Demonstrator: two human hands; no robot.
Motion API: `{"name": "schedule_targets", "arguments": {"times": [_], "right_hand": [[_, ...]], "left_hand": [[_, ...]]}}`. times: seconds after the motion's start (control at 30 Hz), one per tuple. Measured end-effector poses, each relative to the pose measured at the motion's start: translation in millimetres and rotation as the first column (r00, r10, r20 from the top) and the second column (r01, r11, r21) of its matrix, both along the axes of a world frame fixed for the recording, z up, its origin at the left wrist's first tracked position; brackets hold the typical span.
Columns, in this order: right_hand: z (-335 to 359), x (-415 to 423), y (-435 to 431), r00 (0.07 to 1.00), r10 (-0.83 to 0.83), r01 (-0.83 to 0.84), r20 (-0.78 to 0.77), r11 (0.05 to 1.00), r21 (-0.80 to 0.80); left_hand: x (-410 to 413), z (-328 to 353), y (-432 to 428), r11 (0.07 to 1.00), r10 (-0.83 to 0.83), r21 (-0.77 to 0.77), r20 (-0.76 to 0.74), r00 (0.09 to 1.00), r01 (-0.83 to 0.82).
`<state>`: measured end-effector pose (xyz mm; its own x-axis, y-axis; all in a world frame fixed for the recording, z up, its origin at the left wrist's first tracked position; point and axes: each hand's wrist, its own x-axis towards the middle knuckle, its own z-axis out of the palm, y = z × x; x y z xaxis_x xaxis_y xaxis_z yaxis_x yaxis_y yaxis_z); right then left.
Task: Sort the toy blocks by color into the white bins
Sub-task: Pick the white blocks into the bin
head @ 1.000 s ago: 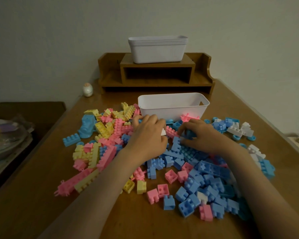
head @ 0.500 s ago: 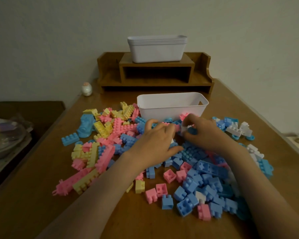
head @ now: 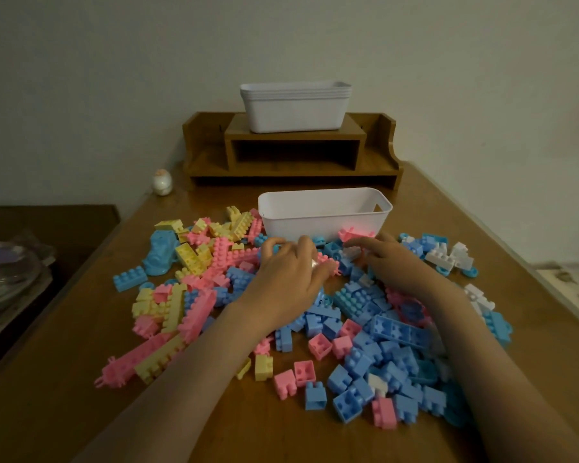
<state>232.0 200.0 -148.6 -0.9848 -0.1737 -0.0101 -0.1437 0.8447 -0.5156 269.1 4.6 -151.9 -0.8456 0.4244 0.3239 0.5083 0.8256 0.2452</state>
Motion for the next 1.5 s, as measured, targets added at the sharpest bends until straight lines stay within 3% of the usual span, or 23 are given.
{"name": "schedule_targets", "arguments": {"times": [0.1, 0.23, 0.47, 0.63, 0.83, 1.0, 1.07, 1.2, 1.4, 1.5], "right_hand": [[0.4, -0.7, -1.2, 0.999, 0.018, -0.021, 0.048, 0.998, 0.061], [2.1, 1.5, -3.4, 0.998, 0.051, -0.052, 0.045, 0.998, 0.037], [3.2, 4.7, -4.0, 0.997, 0.066, -0.066, 0.028, 0.998, 0.004], [0.7, 3.3, -3.4, 0.999, 0.012, -0.013, 0.033, 1.000, 0.018], [2.3, 3.2, -2.5, 0.999, -0.028, 0.028, -0.022, 0.999, -0.020], [2.2, 7.6, 0.7, 0.996, -0.026, 0.026, -0.090, 1.000, 0.001], [3.0, 10.0, -0.5, 0.997, -0.009, 0.012, -0.081, 0.999, 0.036], [1.9, 9.8, -3.0, 0.996, -0.009, 0.003, -0.094, 0.998, -0.060], [-2.8, 5.9, -0.1, 0.977, 0.003, -0.015, -0.215, 0.998, -0.054], [1.5, 7.1, -1.9, 0.951, -0.091, 0.053, -0.295, 0.990, -0.134]], "left_hand": [[0.4, -1.1, -1.9, 0.996, 0.003, 0.086, -0.005, 1.000, -0.002], [-0.8, -4.9, -2.8, 0.999, -0.010, -0.052, -0.032, 0.999, 0.008], [1.3, -4.0, -2.6, 0.996, -0.033, -0.089, -0.082, 0.996, 0.025], [3.1, -2.9, -2.8, 0.983, -0.165, -0.089, -0.072, 0.984, 0.158], [5.4, -2.1, -4.8, 0.979, -0.200, -0.067, -0.095, 0.975, 0.194], [7.8, -4.6, 0.2, 0.930, -0.340, -0.202, -0.154, 0.928, 0.307], [8.8, -5.3, 5.9, 0.910, -0.367, -0.252, -0.120, 0.922, 0.330], [8.1, -6.2, 11.5, 0.887, -0.363, -0.318, -0.032, 0.931, 0.335], [6.0, -7.2, 9.6, 0.919, -0.314, -0.243, 0.027, 0.949, 0.311], [8.7, -5.9, 9.9, 0.929, -0.281, -0.240, 0.032, 0.959, 0.281]]}}
